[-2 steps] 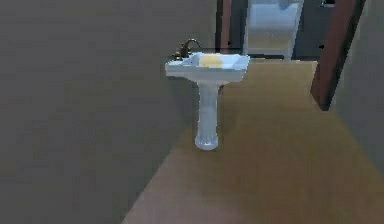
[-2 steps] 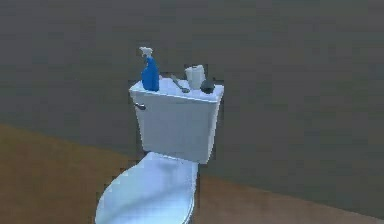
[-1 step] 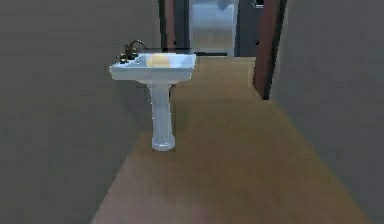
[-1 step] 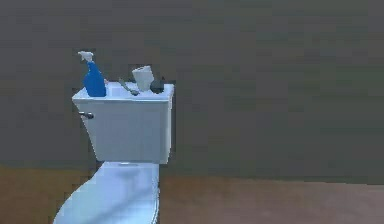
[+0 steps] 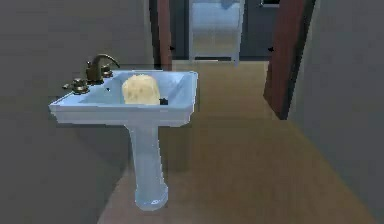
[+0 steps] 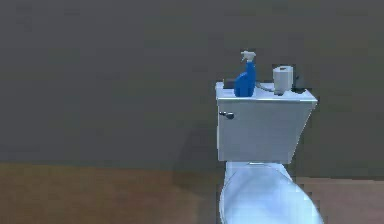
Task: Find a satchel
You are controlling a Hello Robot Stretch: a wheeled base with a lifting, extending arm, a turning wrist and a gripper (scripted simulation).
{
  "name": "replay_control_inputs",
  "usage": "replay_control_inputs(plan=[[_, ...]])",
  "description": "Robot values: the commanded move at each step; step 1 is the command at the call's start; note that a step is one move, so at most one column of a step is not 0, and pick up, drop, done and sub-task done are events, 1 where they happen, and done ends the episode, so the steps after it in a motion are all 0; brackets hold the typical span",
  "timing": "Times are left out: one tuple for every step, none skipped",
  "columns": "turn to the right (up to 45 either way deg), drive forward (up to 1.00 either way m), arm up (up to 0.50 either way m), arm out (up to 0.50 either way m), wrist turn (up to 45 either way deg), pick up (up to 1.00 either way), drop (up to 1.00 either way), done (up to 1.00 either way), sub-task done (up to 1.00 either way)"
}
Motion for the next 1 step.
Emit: replay_control_inputs(plan=[[36.0, 0.00, 0.00, 0.00, 0.0, 0.00, 0.00, 0.00, 0.00]])
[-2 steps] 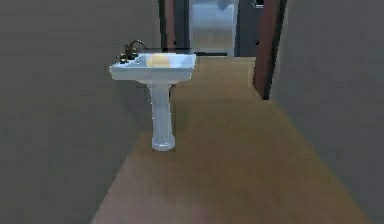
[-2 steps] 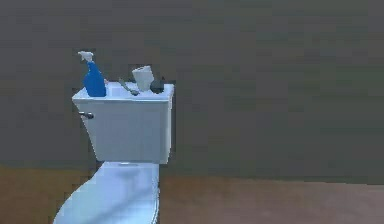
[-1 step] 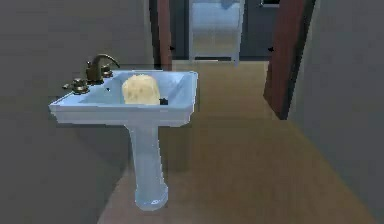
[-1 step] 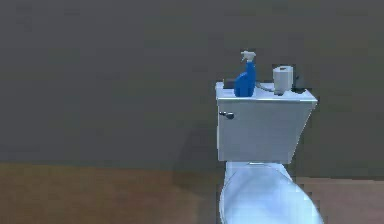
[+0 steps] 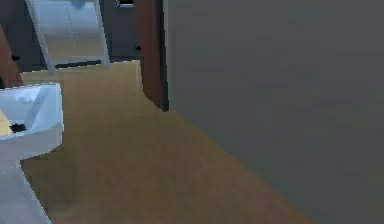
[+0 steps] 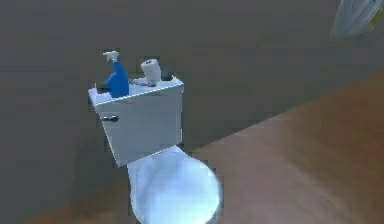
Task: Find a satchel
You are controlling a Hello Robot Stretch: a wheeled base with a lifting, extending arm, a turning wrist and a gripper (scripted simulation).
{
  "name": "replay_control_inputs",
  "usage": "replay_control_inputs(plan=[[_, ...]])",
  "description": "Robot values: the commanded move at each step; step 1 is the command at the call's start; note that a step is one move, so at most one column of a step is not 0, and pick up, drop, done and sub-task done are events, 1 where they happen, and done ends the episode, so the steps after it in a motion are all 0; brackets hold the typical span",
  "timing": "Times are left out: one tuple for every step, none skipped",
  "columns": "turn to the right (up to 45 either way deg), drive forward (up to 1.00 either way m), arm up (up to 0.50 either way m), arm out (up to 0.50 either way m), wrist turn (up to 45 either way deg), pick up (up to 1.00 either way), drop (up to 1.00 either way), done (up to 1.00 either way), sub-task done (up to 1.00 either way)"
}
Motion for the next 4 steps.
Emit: replay_control_inputs(plan=[[0.0, 0.65, 0.00, 0.00, 0.0, 0.00, 0.00, 0.00, 0.00], [-24.0, 0.00, 0.00, 0.00, 0.0, 0.00, 0.00, 0.00, 0.00], [0.0, 1.00, 0.00, 0.00, 0.0, 0.00, 0.00, 0.00, 0.00], [0.0, 1.00, 0.00, 0.00, 0.0, 0.00, 0.00, 0.00, 0.00]])
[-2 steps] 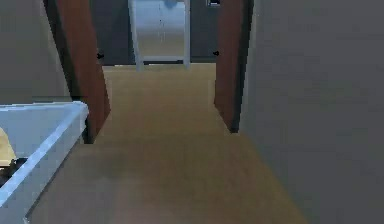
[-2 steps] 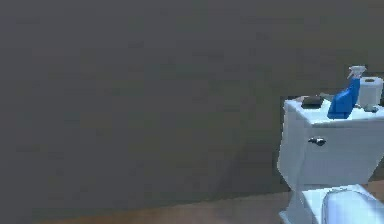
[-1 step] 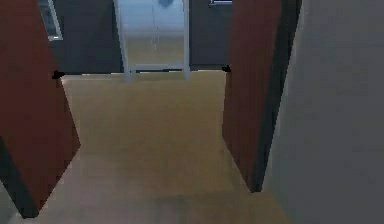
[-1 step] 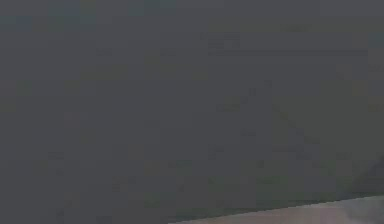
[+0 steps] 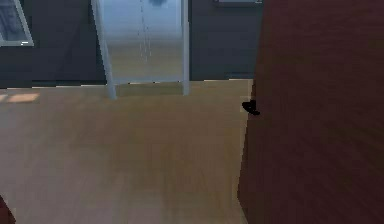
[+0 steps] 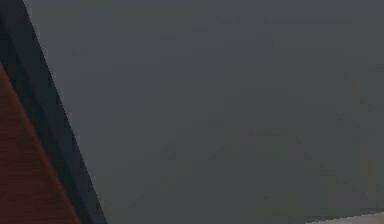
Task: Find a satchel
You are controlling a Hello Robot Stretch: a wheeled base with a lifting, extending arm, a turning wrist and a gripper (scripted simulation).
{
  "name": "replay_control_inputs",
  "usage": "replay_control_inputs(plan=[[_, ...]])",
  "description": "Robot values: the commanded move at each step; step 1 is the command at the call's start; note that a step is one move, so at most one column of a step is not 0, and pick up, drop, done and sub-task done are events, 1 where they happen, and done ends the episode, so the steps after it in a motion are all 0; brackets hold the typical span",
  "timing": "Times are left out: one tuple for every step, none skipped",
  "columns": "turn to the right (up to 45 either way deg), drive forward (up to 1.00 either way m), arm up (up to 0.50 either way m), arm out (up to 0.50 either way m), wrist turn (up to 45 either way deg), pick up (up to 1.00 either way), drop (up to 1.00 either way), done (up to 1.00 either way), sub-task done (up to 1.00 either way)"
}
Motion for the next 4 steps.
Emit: replay_control_inputs(plan=[[-3.0, 0.00, 0.00, 0.00, 0.0, 0.00, 0.00, 0.00, 0.00], [-27.0, 0.00, 0.00, 0.00, 0.0, 0.00, 0.00, 0.00, 0.00], [0.0, 0.80, 0.00, 0.00, 0.0, 0.00, 0.00, 0.00, 0.00], [21.0, 0.00, 0.00, 0.00, 0.0, 0.00, 0.00, 0.00, 0.00]])
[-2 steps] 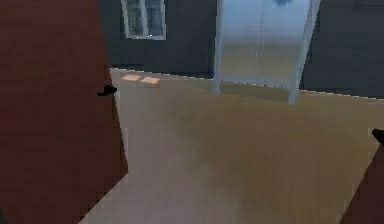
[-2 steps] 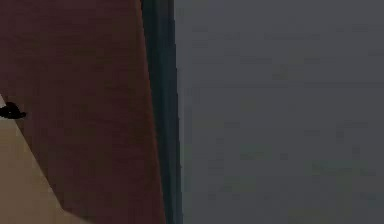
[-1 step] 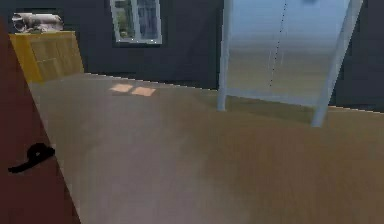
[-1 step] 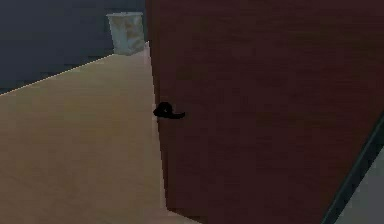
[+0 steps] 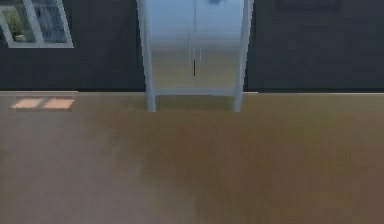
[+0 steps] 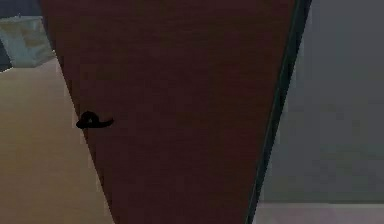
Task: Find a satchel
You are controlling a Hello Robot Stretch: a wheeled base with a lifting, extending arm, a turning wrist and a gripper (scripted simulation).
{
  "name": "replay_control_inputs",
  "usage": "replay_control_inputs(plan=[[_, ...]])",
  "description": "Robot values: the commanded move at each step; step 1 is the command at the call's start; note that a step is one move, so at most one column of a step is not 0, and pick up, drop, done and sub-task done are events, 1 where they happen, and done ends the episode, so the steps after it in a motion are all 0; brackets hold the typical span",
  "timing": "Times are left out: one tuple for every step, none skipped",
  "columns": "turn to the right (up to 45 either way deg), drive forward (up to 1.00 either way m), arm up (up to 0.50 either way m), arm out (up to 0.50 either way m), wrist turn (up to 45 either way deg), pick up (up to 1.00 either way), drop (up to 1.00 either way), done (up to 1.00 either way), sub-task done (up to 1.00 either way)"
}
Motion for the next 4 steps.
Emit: replay_control_inputs(plan=[[0.0, 0.75, 0.00, 0.00, 0.0, 0.00, 0.00, 0.00, 0.00], [45.0, 0.00, 0.00, 0.00, 0.0, 0.00, 0.00, 0.00, 0.00], [30.0, 0.00, 0.00, 0.00, 0.0, 0.00, 0.00, 0.00, 0.00], [0.0, 0.35, 0.00, 0.00, 0.0, 0.00, 0.00, 0.00, 0.00]])
